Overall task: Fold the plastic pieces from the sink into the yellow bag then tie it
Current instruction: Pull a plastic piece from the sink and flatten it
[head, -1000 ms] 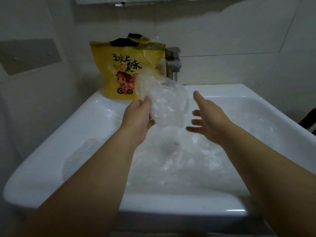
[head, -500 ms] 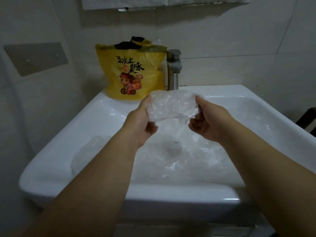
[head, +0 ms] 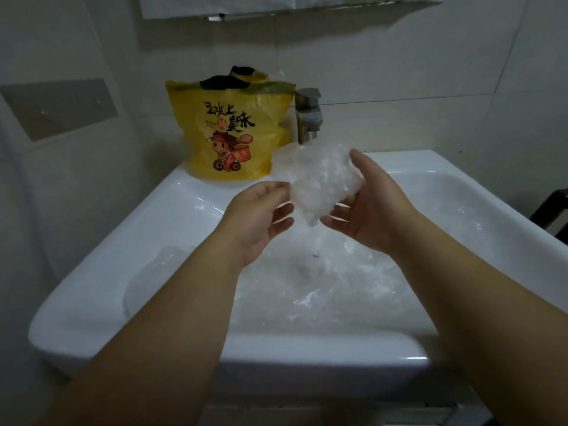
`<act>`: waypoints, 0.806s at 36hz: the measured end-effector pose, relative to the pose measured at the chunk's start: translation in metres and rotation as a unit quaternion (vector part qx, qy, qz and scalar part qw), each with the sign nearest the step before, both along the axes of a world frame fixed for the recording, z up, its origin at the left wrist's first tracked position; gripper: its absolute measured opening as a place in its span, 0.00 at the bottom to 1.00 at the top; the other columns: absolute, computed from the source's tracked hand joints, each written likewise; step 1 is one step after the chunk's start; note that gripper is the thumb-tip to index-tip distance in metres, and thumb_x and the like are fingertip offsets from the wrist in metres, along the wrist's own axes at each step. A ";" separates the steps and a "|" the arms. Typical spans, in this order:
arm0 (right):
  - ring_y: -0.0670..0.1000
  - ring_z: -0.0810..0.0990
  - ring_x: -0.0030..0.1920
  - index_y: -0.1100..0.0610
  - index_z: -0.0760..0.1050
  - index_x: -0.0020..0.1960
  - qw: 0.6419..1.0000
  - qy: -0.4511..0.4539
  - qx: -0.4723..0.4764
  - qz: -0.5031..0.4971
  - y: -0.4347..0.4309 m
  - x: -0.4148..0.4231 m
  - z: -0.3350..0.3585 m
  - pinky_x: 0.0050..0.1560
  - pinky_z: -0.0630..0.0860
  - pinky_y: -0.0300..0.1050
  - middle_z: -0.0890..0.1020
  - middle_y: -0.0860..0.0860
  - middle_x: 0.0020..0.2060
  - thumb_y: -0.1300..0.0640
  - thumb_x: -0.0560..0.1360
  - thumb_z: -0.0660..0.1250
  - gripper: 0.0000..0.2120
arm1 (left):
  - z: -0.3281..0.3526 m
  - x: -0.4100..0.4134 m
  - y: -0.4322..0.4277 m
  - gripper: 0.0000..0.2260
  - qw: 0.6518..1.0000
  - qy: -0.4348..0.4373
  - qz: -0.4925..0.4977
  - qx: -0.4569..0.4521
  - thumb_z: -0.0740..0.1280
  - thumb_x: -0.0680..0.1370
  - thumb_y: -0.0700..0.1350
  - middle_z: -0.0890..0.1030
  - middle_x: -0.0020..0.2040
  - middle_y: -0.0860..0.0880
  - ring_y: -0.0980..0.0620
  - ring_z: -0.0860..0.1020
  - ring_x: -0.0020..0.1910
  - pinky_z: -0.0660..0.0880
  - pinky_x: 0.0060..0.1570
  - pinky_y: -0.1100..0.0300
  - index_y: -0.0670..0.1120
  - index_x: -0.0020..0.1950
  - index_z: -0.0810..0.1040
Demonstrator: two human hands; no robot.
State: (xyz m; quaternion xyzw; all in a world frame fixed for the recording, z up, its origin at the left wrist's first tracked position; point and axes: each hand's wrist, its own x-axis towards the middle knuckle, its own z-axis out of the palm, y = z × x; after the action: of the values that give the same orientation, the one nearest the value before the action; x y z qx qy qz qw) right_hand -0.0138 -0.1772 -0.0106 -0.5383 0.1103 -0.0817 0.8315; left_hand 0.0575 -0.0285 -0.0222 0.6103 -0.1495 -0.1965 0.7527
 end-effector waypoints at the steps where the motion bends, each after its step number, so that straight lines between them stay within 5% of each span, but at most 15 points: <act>1: 0.56 0.85 0.48 0.55 0.73 0.63 1.000 0.003 -0.003 0.008 0.002 0.000 0.001 0.42 0.81 0.46 0.83 0.57 0.52 0.41 0.78 0.61 0.22 | 0.000 0.001 0.000 0.04 1.000 -0.002 -0.009 0.007 0.66 0.79 0.39 0.82 0.42 0.51 0.55 0.79 0.40 0.76 0.37 0.63 0.46 0.49 0.79; 7: 0.54 0.82 0.43 0.55 0.72 0.65 0.994 -0.032 0.022 0.100 0.009 -0.004 0.004 0.41 0.80 0.43 0.83 0.56 0.46 0.48 0.75 0.65 0.20 | 0.000 -0.006 -0.003 0.13 0.998 0.002 -0.058 0.024 0.64 0.80 0.42 0.83 0.48 0.45 0.51 0.80 0.43 0.78 0.40 0.61 0.38 0.63 0.77; 14: 0.53 0.82 0.48 0.55 0.74 0.64 0.980 -0.043 -0.053 0.185 0.009 -0.006 0.004 0.46 0.77 0.46 0.83 0.53 0.49 0.36 0.68 0.63 0.31 | -0.001 -0.005 -0.003 0.09 0.998 0.012 -0.039 0.054 0.62 0.80 0.39 0.82 0.45 0.44 0.51 0.78 0.39 0.77 0.35 0.64 0.42 0.52 0.81; 18: 0.54 0.82 0.47 0.57 0.74 0.61 0.973 -0.043 -0.146 0.175 0.010 -0.004 0.000 0.48 0.77 0.47 0.83 0.54 0.47 0.57 0.70 0.70 0.19 | -0.001 -0.006 -0.003 0.08 0.998 0.037 -0.035 0.039 0.61 0.81 0.41 0.82 0.45 0.44 0.51 0.78 0.37 0.77 0.34 0.64 0.42 0.51 0.80; 20: 0.57 0.82 0.50 0.58 0.72 0.63 0.964 -0.024 -0.221 0.143 0.012 -0.001 -0.006 0.50 0.78 0.48 0.82 0.57 0.51 0.67 0.72 0.70 0.21 | -0.001 -0.006 -0.003 0.09 0.997 0.040 -0.050 0.040 0.61 0.81 0.42 0.82 0.46 0.43 0.50 0.79 0.39 0.78 0.38 0.60 0.41 0.53 0.79; 25: 0.55 0.79 0.43 0.62 0.76 0.58 0.963 0.012 -0.266 0.048 0.010 0.002 -0.010 0.41 0.76 0.43 0.82 0.60 0.50 0.61 0.78 0.65 0.09 | 0.005 -0.011 -0.002 0.05 0.996 0.070 -0.059 0.003 0.61 0.81 0.41 0.79 0.39 0.45 0.52 0.79 0.31 0.78 0.32 0.61 0.42 0.53 0.74; 29: 0.51 0.76 0.36 0.58 0.77 0.47 0.939 0.006 -0.342 0.041 0.011 -0.001 -0.009 0.36 0.74 0.41 0.81 0.56 0.40 0.59 0.77 0.67 0.03 | 0.003 -0.009 -0.001 0.08 0.996 -0.021 -0.054 0.066 0.68 0.77 0.44 0.82 0.46 0.49 0.53 0.80 0.43 0.75 0.38 0.61 0.46 0.56 0.77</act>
State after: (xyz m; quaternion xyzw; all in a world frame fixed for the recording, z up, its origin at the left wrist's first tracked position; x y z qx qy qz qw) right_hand -0.0148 -0.1664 -0.0200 -0.7945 0.0581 -0.0773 0.5995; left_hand 0.0486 -0.0293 -0.0196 0.6540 -0.1847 -0.2334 0.6954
